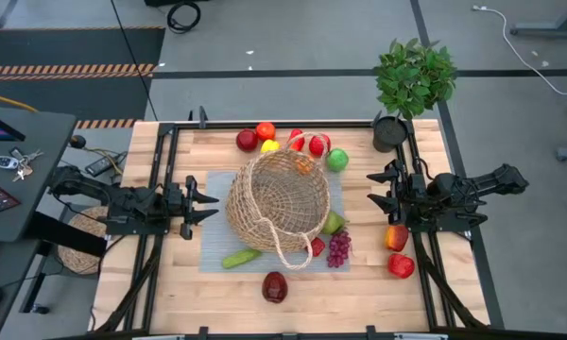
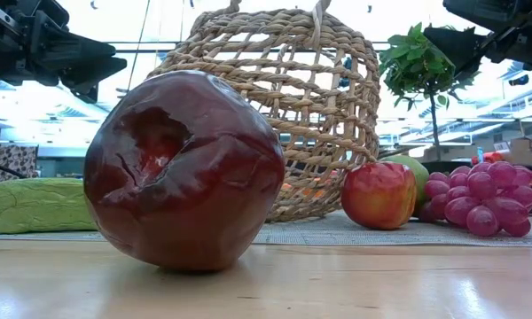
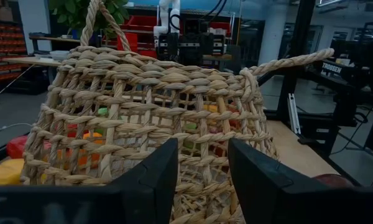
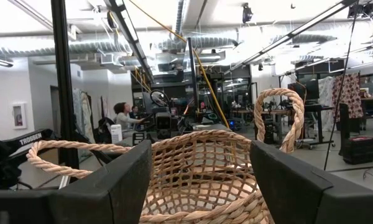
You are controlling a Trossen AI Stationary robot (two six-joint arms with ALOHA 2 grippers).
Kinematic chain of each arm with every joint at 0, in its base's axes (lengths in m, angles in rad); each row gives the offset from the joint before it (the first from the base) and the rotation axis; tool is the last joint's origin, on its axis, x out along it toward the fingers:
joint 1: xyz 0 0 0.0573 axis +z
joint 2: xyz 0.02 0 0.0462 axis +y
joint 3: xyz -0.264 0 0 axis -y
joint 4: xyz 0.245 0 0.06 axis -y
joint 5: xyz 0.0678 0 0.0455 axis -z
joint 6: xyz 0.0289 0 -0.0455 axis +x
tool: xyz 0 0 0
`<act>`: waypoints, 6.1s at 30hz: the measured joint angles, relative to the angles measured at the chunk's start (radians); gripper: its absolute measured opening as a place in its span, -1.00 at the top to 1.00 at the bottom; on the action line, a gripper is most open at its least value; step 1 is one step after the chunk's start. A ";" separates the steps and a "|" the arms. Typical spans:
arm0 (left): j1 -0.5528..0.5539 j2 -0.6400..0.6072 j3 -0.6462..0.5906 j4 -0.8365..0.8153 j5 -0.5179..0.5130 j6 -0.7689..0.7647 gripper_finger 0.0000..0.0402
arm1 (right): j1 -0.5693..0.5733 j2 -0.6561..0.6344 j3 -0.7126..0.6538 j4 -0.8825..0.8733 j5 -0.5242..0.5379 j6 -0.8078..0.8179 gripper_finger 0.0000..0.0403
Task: Build produce basket
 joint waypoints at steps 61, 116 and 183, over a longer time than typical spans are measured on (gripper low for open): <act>-0.040 0.418 0.474 -0.291 0.205 -0.172 0.43 | 0.000 0.000 0.000 0.000 0.000 0.000 -0.36; -0.310 1.465 1.186 -1.173 0.089 -0.812 -0.10 | 0.000 0.001 0.000 0.000 0.000 0.000 -0.36; -0.212 1.653 1.201 -1.148 0.460 -0.627 0.37 | 0.000 0.001 0.001 0.000 0.000 0.000 -0.36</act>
